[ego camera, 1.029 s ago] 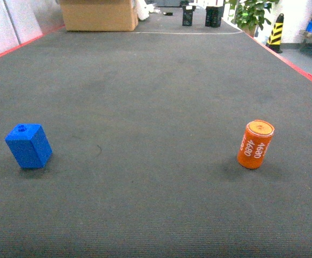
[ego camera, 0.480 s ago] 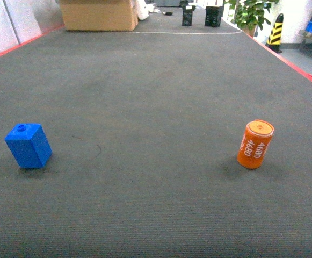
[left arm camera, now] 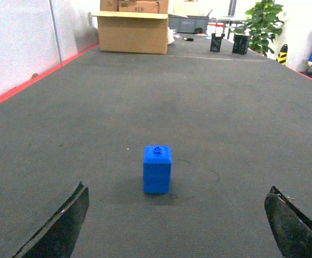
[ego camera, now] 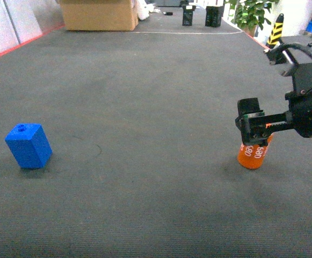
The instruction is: Sort blue parts and orange caps into right shelf containers
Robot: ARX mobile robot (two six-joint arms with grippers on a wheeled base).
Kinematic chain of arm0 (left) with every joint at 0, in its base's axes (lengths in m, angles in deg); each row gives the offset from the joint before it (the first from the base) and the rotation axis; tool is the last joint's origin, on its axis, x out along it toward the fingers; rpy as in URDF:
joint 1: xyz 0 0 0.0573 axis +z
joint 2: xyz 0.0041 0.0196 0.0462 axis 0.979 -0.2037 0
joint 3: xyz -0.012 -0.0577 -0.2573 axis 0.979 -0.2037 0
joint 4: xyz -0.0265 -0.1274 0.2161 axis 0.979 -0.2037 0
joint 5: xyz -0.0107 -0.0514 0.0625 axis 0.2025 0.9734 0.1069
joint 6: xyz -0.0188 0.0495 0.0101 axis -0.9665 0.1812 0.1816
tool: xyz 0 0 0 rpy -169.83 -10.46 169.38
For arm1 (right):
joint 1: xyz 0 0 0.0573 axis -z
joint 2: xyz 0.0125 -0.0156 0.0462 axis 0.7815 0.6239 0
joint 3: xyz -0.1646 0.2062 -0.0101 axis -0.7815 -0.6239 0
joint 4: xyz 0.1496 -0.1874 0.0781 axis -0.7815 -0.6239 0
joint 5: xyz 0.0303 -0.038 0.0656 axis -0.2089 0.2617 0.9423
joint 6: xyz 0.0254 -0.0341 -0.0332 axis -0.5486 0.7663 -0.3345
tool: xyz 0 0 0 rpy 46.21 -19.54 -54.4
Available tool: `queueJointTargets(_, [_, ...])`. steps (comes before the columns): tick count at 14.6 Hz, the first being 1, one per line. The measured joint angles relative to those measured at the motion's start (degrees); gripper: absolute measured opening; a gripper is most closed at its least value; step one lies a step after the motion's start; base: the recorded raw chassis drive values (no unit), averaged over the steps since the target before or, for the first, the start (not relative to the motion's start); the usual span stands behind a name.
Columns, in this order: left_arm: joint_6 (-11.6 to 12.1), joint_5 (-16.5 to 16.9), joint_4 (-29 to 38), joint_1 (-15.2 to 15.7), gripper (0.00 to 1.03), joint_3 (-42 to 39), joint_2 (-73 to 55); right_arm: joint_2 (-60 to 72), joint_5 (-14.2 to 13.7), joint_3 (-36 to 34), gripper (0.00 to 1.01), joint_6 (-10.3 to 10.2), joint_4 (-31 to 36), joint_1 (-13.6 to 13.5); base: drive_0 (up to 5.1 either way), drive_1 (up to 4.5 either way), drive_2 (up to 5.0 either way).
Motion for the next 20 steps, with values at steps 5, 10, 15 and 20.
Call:
queueJointTargets(5, [0.0,0.0,0.0,0.0,0.98,0.0,0.0,9.3,-2.8,5.0,0.68,-0.4,0.2,-0.8,0.0,0.00,0.0])
queueJointTargets(10, [0.0,0.0,0.0,0.0,0.98,0.0,0.0,4.3,-4.2,-1.7,0.45,-1.7,8.4,-0.6,0.0,0.00,0.0])
queueJointTargets(15, [0.0,0.0,0.0,0.0,0.98,0.0,0.0,-21.1,-10.8,-26.2,0.44,-0.8,15.7,1.6,0.0,0.00,0.0])
queueJointTargets(20, [-3.0,0.9,6.5,-3.3,0.98,6.4,-25.7,-21.7,-11.9,-28.9,0.44,-0.4,15.6,1.8,0.0,0.00,0.0])
